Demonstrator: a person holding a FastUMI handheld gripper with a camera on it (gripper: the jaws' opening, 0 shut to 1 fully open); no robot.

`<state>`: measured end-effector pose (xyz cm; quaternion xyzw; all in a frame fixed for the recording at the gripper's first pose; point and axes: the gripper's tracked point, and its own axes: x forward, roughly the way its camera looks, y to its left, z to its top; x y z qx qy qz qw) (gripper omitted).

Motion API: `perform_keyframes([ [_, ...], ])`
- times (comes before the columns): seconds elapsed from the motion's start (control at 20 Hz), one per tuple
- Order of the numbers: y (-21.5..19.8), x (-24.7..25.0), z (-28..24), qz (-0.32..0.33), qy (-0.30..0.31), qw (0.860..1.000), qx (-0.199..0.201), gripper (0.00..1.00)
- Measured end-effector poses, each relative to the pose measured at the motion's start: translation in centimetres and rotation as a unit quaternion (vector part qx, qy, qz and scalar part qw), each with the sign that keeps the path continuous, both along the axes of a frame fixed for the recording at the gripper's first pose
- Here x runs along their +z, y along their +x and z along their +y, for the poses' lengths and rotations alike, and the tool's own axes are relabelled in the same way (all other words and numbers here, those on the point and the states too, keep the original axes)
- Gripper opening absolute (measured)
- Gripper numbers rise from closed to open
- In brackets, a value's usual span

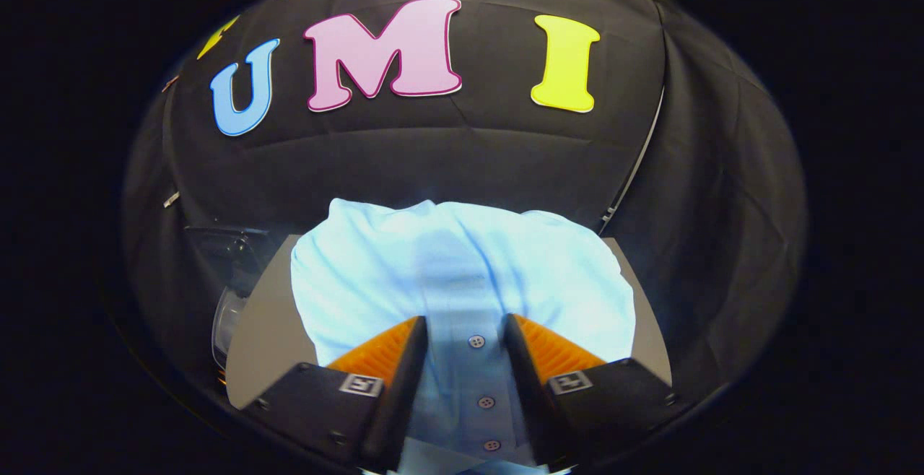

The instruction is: Put the clothes into the washing machine and then close the washing machine lid.

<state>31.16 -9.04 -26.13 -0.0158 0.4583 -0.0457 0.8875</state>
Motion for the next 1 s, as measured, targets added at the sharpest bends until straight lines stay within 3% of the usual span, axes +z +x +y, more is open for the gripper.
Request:
perform_keyframes([
  [0.05, 0.0, 0.0, -0.2, 0.0, 0.0, 1.0, 0.0, 0.38],
  [0.1, 0.0, 0.1, -0.3, -0.001, 0.005, 1.0, -0.002, 0.28],
  [0.15, -0.1, 0.1, -0.2, -0.004, 0.009, 1.0, -0.003, 0.24],
  [0.3, 0.0, 0.8, -0.4, -0.016, 0.021, 1.0, -0.017, 0.24],
  [0.35, 0.0, 0.2, -0.5, -0.016, 0.023, 0.999, -0.02, 0.05],
  [0.6, -0.6, 1.8, -0.7, -0.034, -0.003, 0.999, -0.012, 0.05],
  [1.0, -2.5, 10.2, 0.4, -0.112, 0.001, 0.994, -0.003, 0.05],
])
